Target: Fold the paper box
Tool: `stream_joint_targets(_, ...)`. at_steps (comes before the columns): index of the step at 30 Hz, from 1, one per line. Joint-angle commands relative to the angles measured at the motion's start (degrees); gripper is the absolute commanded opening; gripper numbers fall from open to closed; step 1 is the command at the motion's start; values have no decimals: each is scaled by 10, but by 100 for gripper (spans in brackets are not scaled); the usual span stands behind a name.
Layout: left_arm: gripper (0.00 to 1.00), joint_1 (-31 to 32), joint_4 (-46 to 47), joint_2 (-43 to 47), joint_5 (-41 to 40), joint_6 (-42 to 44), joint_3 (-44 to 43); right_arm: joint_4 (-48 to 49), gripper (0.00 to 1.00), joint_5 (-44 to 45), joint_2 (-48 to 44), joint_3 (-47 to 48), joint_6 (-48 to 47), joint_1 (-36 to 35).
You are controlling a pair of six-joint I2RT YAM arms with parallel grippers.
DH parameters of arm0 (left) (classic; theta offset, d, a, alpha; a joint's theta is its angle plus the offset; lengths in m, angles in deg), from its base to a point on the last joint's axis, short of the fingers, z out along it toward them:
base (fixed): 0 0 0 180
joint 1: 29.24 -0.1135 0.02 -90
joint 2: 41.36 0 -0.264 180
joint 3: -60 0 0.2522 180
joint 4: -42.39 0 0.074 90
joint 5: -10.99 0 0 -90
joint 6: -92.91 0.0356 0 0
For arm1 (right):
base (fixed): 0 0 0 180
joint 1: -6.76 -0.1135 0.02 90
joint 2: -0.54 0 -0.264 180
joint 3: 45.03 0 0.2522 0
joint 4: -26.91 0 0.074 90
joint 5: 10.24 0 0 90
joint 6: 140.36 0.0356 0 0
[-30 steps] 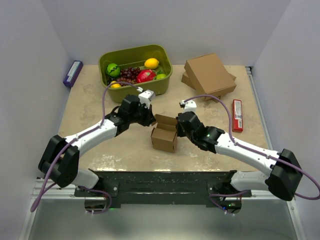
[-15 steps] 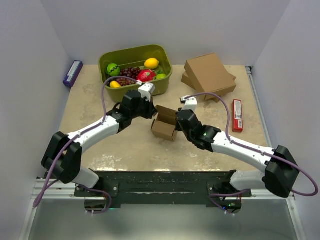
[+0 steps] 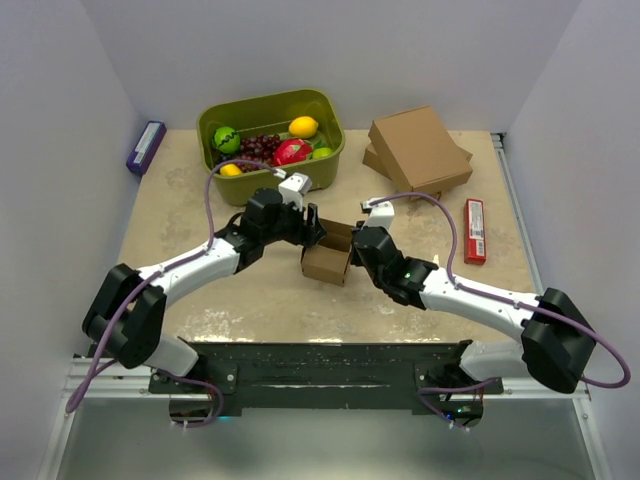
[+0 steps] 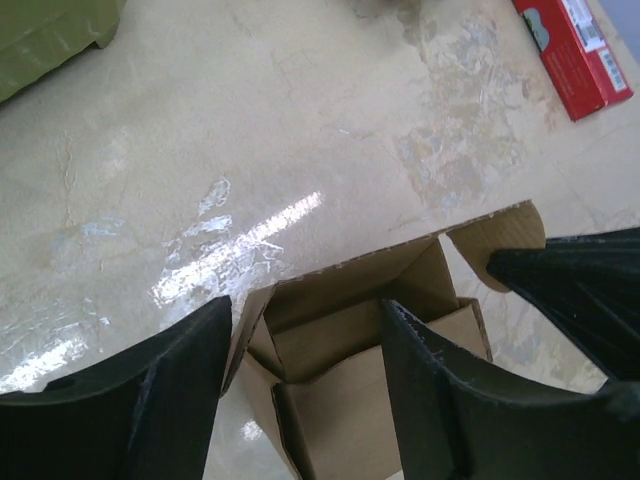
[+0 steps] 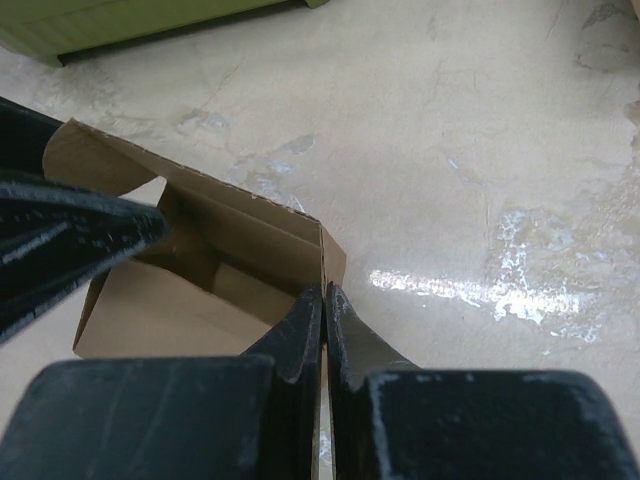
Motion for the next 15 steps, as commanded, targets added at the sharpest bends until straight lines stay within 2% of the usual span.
stream_joint_targets(1, 71, 3, 24, 33, 0, -5, 18, 46, 0, -1, -10, -7, -14, -4)
stream_joint_targets(5, 79, 2, -1, 50, -15, -15, 33, 45, 0, -3, -13, -10, -16, -4)
stream_joint_targets(9, 82, 2, -10, 74, -18, -24, 61, 42, 0, -2, -13, -11, -17, -4)
stream_joint_targets(15, 84, 2, 18, 95, 30, -63, 103, 40, 0, -4, -13, -11, -16, -4)
